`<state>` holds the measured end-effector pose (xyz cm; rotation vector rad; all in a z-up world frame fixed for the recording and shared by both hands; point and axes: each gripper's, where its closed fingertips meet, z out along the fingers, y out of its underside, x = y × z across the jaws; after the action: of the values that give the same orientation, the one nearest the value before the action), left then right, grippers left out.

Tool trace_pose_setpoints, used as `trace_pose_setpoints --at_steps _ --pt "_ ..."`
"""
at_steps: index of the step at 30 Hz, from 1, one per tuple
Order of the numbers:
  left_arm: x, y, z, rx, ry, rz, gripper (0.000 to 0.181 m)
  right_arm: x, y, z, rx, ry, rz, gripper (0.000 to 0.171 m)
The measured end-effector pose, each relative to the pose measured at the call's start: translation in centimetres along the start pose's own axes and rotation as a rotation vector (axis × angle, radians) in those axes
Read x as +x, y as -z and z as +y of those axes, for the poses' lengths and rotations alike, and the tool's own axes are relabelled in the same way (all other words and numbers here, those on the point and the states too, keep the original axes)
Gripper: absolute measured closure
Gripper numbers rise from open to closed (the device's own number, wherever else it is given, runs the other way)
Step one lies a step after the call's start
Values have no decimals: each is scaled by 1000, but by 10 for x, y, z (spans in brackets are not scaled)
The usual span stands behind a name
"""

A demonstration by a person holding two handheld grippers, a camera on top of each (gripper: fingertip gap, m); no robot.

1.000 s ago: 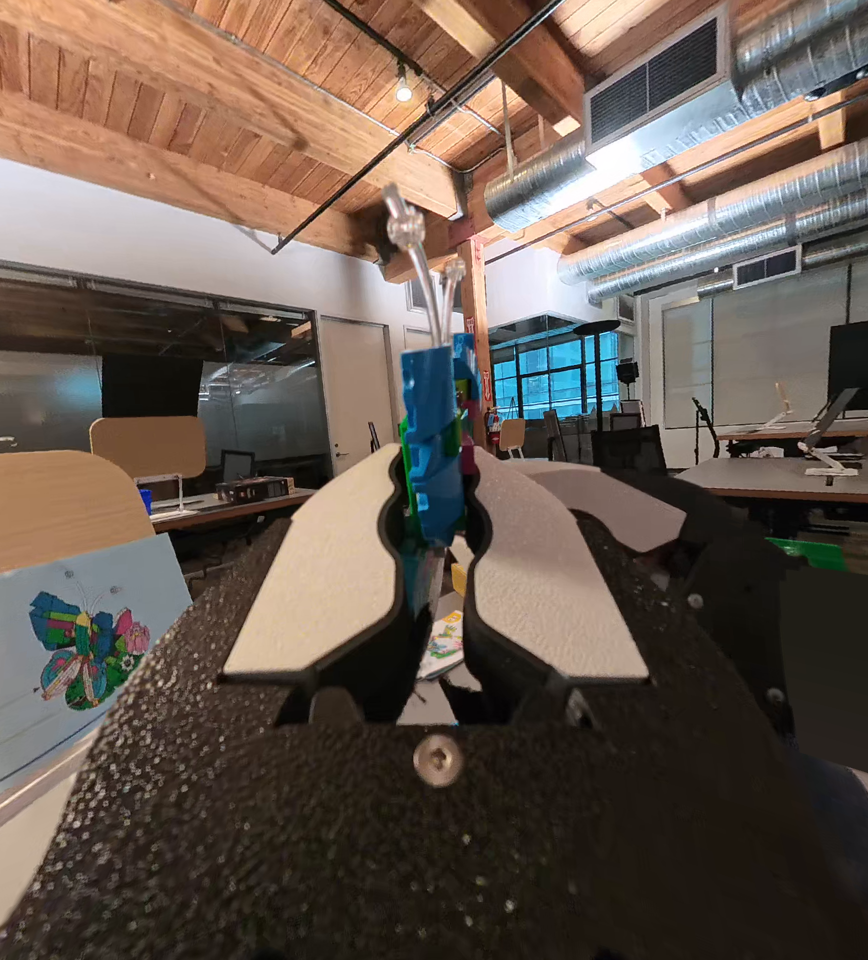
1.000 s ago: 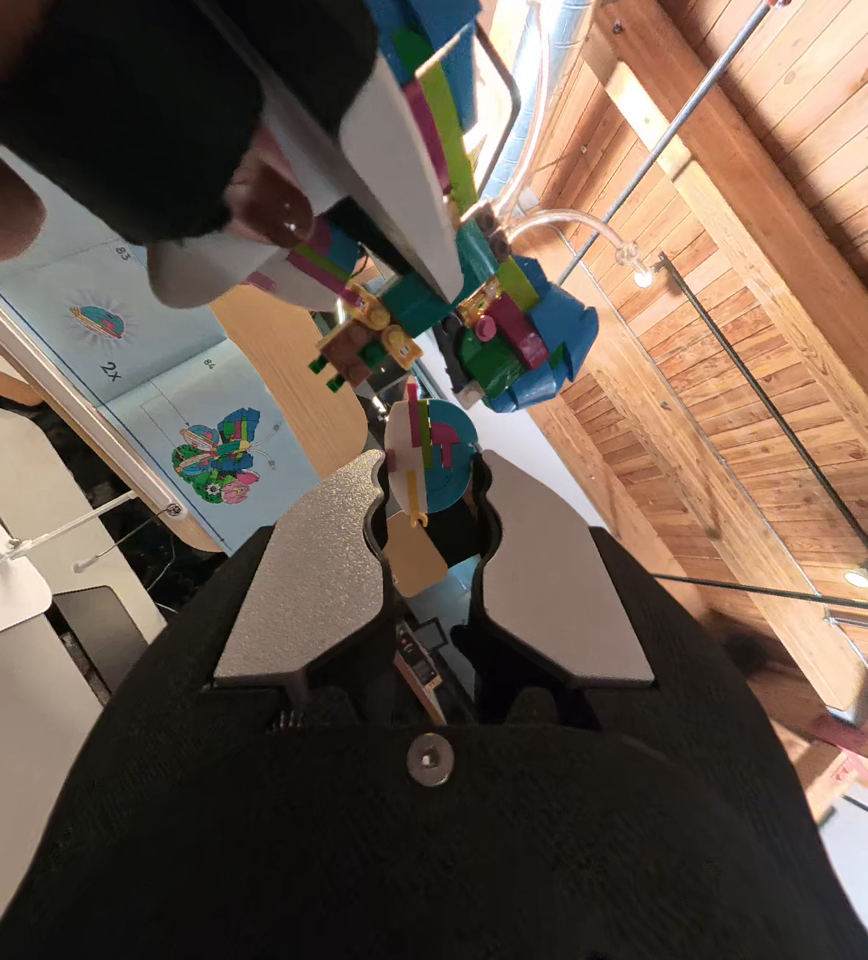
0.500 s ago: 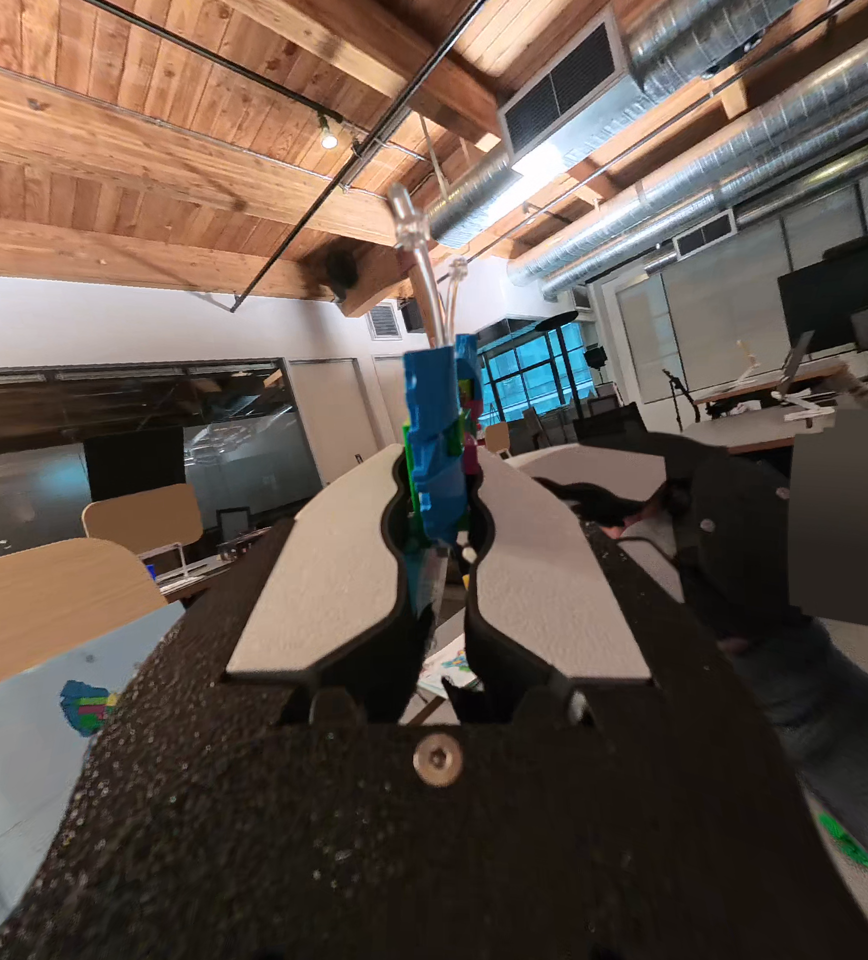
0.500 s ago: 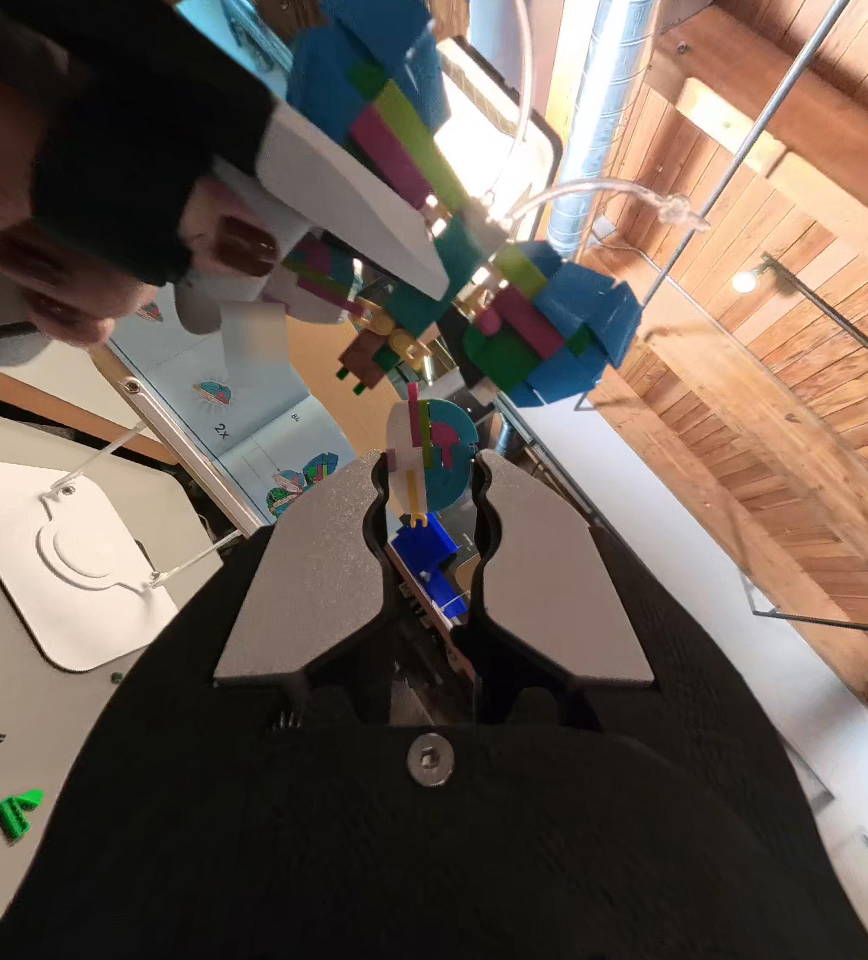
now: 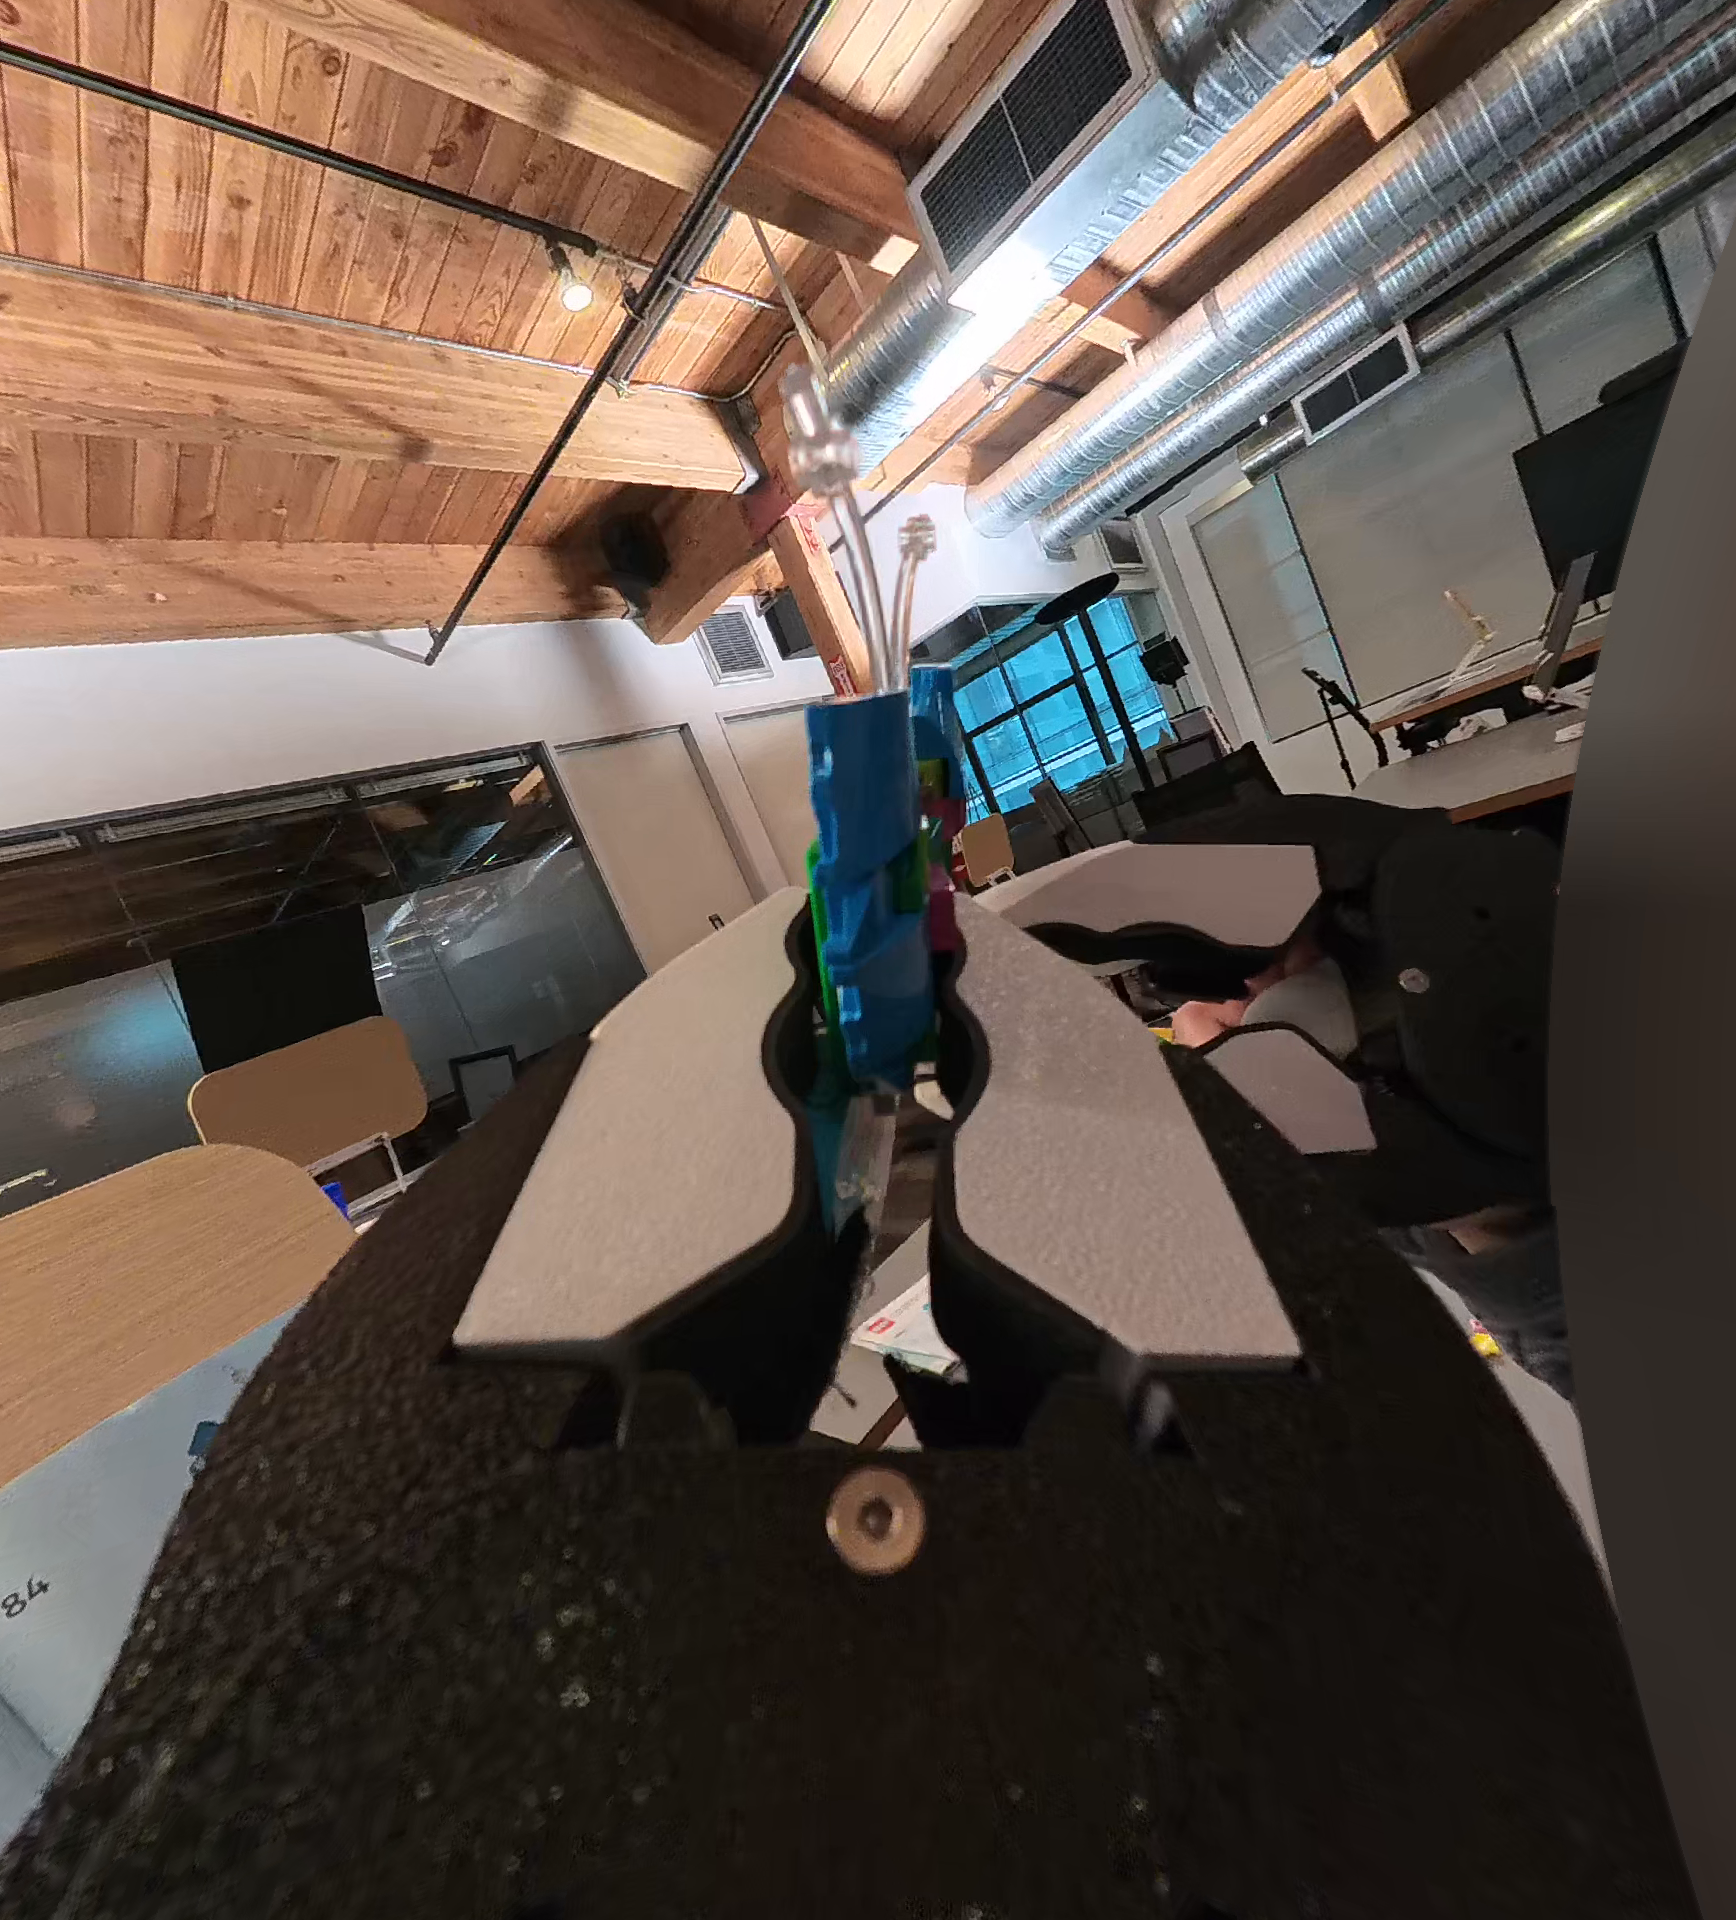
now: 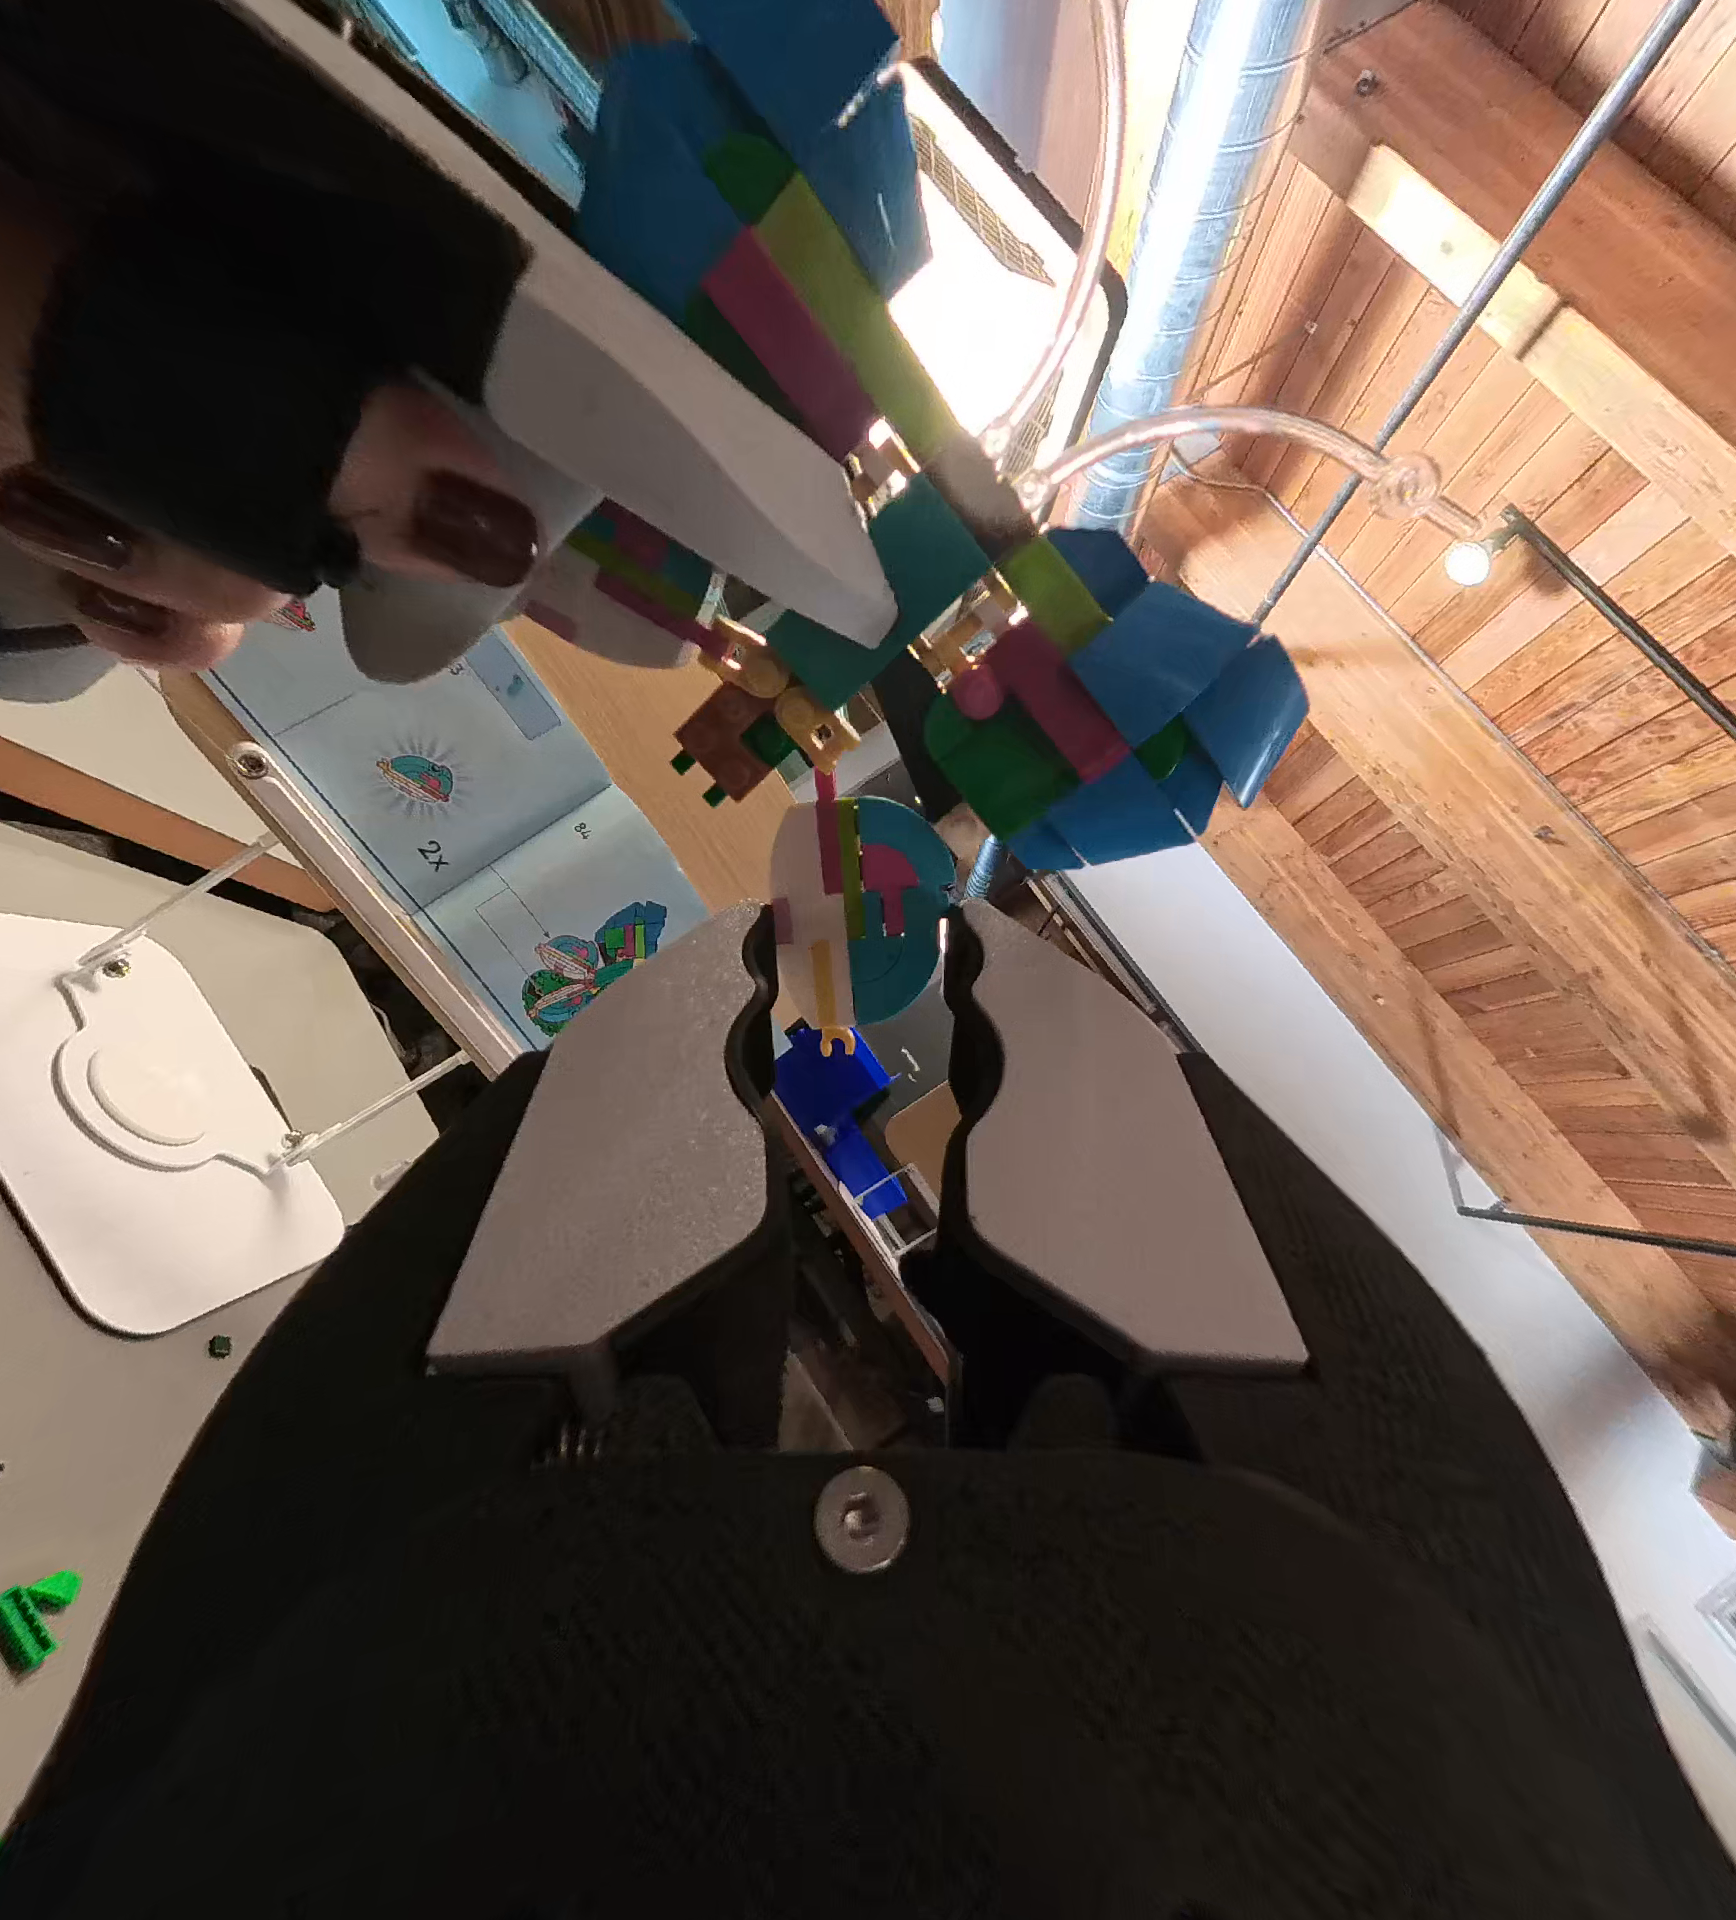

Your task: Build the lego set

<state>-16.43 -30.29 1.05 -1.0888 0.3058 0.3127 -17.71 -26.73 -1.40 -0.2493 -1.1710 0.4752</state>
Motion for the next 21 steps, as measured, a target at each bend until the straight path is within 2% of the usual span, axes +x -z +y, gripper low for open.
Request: trace_pose_setpoints --at_steps 14,21 --pt "-1 -4 -1 46 30 -29 162 -1 0 0 28 -62 -26 141" --pt "2 2 -2 40 14 37 162 -9 6 -5 102 -292 -211 142"
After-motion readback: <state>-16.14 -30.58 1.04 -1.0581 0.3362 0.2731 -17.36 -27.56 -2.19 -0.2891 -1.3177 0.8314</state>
